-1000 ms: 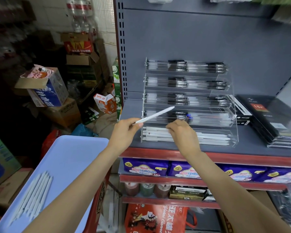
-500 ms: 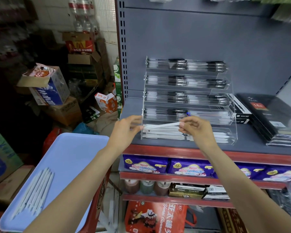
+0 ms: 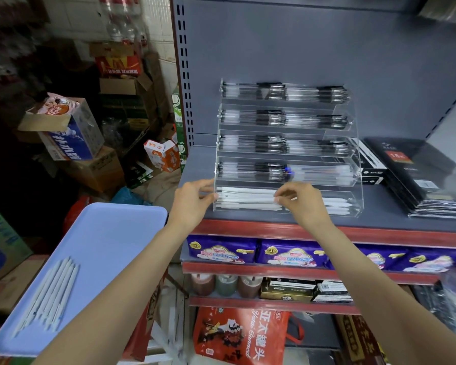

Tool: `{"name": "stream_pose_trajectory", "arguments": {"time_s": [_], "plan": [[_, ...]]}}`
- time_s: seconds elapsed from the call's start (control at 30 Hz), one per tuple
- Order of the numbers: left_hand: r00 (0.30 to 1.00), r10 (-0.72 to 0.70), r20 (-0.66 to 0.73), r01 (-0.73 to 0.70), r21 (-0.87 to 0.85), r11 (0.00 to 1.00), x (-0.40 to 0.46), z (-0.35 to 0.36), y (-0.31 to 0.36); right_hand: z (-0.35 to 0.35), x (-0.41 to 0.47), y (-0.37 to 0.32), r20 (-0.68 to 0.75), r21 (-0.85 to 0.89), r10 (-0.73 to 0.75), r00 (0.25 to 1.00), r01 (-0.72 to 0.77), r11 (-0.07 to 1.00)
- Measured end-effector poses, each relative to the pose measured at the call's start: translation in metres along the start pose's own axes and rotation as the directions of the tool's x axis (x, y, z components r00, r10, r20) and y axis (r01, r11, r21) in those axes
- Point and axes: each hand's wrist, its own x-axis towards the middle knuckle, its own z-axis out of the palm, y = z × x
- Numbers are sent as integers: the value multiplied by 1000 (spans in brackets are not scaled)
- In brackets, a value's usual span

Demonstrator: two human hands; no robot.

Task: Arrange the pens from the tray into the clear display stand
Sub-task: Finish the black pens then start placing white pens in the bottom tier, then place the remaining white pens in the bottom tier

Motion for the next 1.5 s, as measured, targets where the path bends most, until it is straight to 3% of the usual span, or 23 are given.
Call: {"name": "stream_pose_trajectory", "arguments": {"time_s": [0.13,0.37,0.5,0.6,0.7,0.87,1.0,1.13,1.3,1.5], "plan": [[1000,-10,-7,10,7,1000,-2,0,1,1,0,-4,51,-41,-12,999,14,999],[998,16,-67,-14,22,1000,-9,-1,7,23,-4,-24,18,-94,-59,998,60,994],[995,62,-73,-58,58,997,-21,-15,-2,48,-24,-61,-32,24,-153,988,154,988],[996,68,-60,-60,127,990,-35,-38,-29,84,-43,-95,29,72,-220,975,218,973],[998,-12,-58,21,167,986,-54,-74,-74,138,-58,-125,123,107,-217,968,205,973],[982,-180,-48,187,214,959,-96,-144,-183,250,-86,-169,299,52,-116,947,105,993],[958,-281,50,244,371,896,-123,-200,-268,333,-113,-200,420,21,58,905,-74,997],[944,-244,221,123,449,885,-139,-232,-310,387,-126,-223,435,-70,215,875,-205,976],[860,-192,473,-83,502,861,-140,-234,-344,420,-133,-244,398,-219,347,849,-280,935],[809,-224,544,-136,543,829,-140,-231,-353,428,-123,-250,351,-374,453,820,-321,870]]}}
